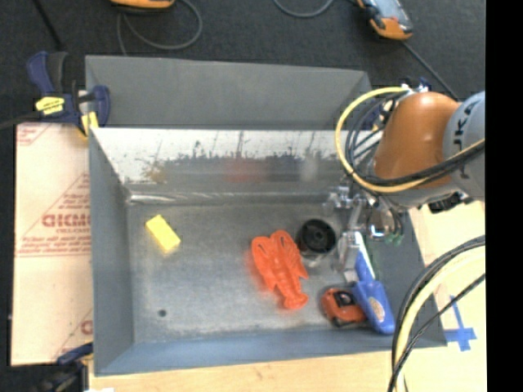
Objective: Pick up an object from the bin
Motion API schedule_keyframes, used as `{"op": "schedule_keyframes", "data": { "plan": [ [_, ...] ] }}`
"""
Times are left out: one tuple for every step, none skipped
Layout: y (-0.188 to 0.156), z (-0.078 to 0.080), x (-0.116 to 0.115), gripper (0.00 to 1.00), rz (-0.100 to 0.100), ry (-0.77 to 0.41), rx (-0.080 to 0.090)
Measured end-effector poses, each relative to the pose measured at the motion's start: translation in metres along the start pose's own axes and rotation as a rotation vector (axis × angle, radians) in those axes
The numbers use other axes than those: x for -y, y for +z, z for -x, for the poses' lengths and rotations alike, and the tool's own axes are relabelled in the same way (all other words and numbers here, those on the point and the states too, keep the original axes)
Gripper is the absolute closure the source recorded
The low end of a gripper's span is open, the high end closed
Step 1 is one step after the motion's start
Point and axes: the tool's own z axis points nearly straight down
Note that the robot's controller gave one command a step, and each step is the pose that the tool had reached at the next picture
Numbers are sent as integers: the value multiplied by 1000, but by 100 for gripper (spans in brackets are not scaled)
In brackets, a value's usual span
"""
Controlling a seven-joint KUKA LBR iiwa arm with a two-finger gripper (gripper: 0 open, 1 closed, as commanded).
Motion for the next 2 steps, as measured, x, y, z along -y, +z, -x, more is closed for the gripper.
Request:
{"op": "schedule_keyframes", "data": {
  "plan": [
    [14,13,-6,0,0,-253,2],
    [49,11,-6,0,3,-242,3]
  ]
}}
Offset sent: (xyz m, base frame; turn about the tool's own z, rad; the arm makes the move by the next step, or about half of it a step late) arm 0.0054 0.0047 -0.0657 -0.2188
